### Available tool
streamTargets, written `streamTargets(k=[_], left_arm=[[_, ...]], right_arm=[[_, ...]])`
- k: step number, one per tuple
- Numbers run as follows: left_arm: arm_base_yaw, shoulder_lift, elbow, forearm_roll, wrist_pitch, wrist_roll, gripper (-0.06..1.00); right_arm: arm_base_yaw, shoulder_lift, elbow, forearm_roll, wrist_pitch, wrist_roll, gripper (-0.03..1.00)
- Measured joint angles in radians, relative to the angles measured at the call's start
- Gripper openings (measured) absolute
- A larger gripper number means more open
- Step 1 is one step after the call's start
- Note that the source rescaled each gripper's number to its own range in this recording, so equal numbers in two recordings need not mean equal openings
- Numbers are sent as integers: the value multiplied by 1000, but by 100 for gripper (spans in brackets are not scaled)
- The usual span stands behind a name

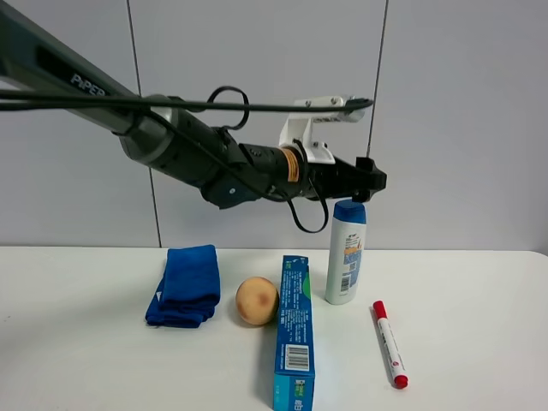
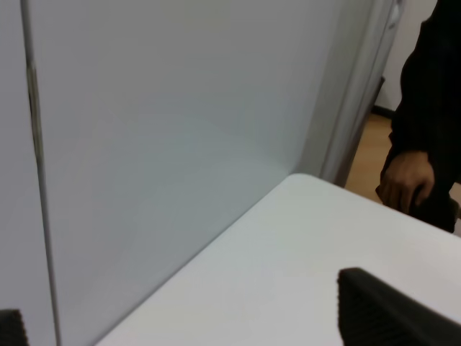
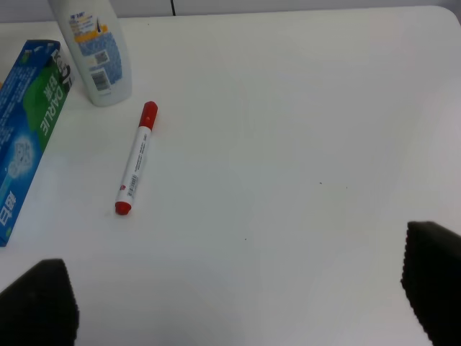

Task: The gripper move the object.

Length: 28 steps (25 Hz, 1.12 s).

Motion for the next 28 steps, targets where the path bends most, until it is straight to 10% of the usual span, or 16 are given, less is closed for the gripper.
streamTargets(k=[16, 28], left_arm=[[98, -253, 62, 59, 313, 14, 75], [308, -515, 454, 57, 345, 51, 75]], right_arm=[[0, 0, 0, 0, 0, 0, 100], [0, 0, 0, 0, 0, 0, 100]])
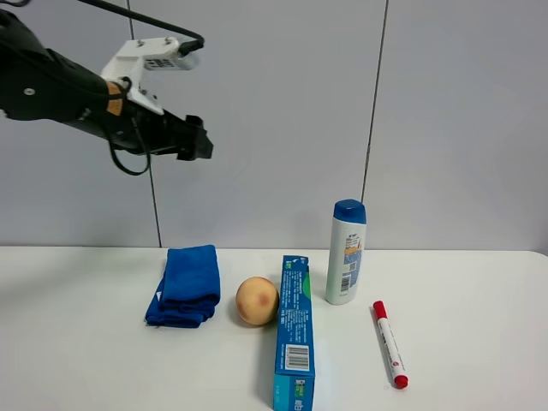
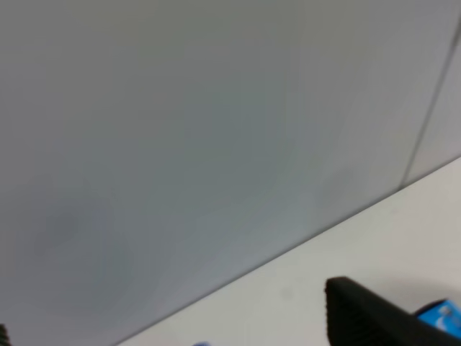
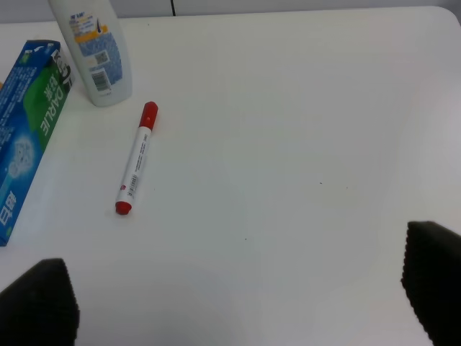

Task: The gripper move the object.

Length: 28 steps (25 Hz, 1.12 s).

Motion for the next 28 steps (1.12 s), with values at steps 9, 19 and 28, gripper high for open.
streamTargets(k=[9, 19, 28], left_arm=[[222, -408, 360, -6, 13, 9, 75], [299, -791, 476, -56, 331, 13, 75], [300, -1114, 476, -302, 665, 197, 75]], right_arm=[[0, 0, 0, 0, 0, 0, 100], [0, 0, 0, 0, 0, 0, 100], [0, 0, 0, 0, 0, 0, 100]])
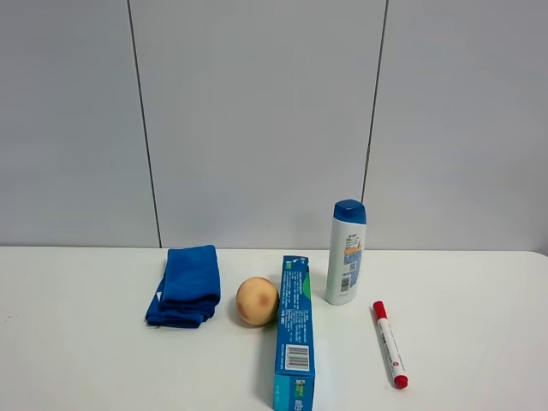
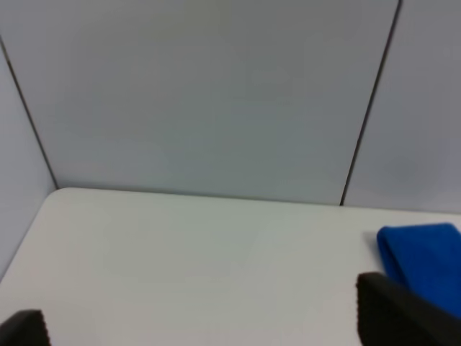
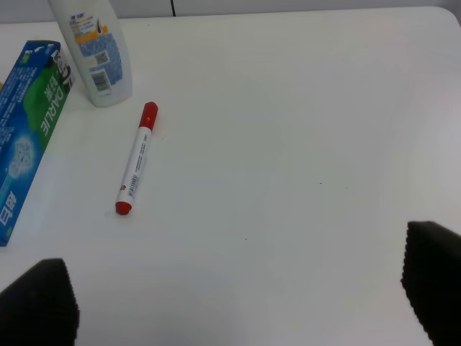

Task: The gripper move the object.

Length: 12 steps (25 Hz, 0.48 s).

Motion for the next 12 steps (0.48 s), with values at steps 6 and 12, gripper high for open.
streamTargets(k=[6, 12], left_arm=[[0, -142, 0, -211, 190, 314, 75], [0, -298, 0, -256, 412, 437, 75]], right_arm=[[0, 0, 0, 0, 0, 0, 100], [0, 0, 0, 0, 0, 0, 100]])
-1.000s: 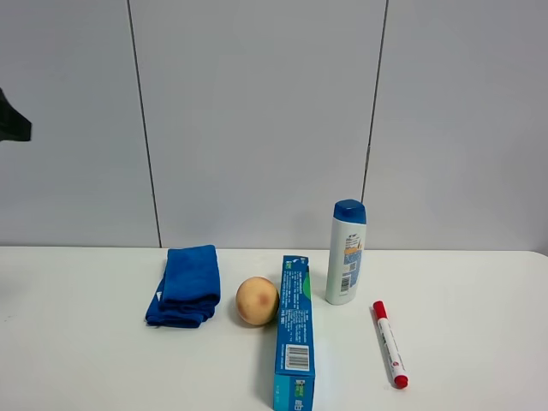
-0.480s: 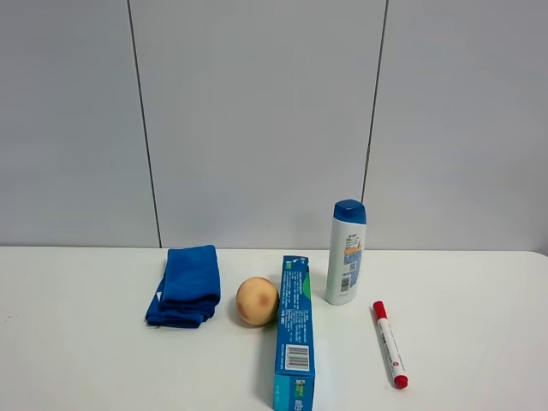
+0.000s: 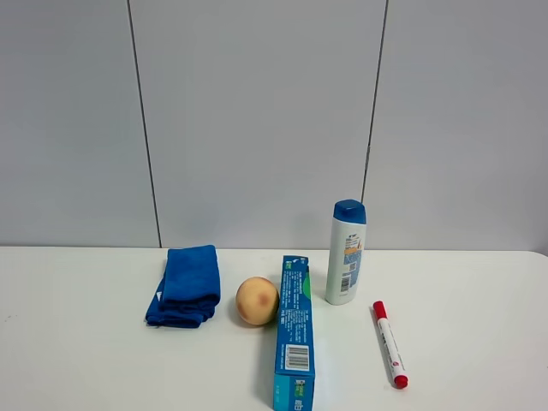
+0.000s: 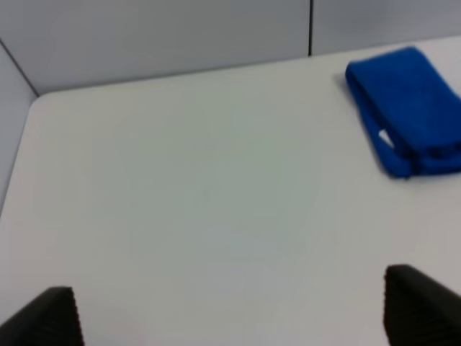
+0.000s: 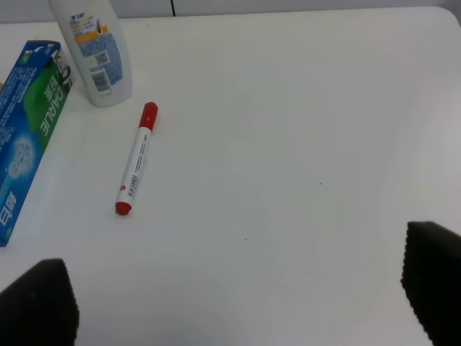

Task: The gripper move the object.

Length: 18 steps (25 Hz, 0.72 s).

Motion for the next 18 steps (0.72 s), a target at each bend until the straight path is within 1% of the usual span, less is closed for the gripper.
streamTargets(k=[4, 6, 12, 14, 16, 18], left_arm=[[0, -97, 0, -1, 97, 10, 75], [0, -137, 0, -1, 116, 10, 75], [0, -196, 4, 0, 136, 10, 75], [0, -197, 31, -2, 136, 10, 75], [0, -197, 71, -22, 116, 10, 75], [0, -196, 117, -68, 75, 10, 75]], right_arm=[[0, 0, 0, 0, 0, 0, 100], [0, 0, 0, 0, 0, 0, 100], [0, 0, 0, 0, 0, 0, 100], [0, 0, 0, 0, 0, 0, 100], [0, 0, 0, 0, 0, 0, 100], [0, 0, 0, 0, 0, 0, 100]])
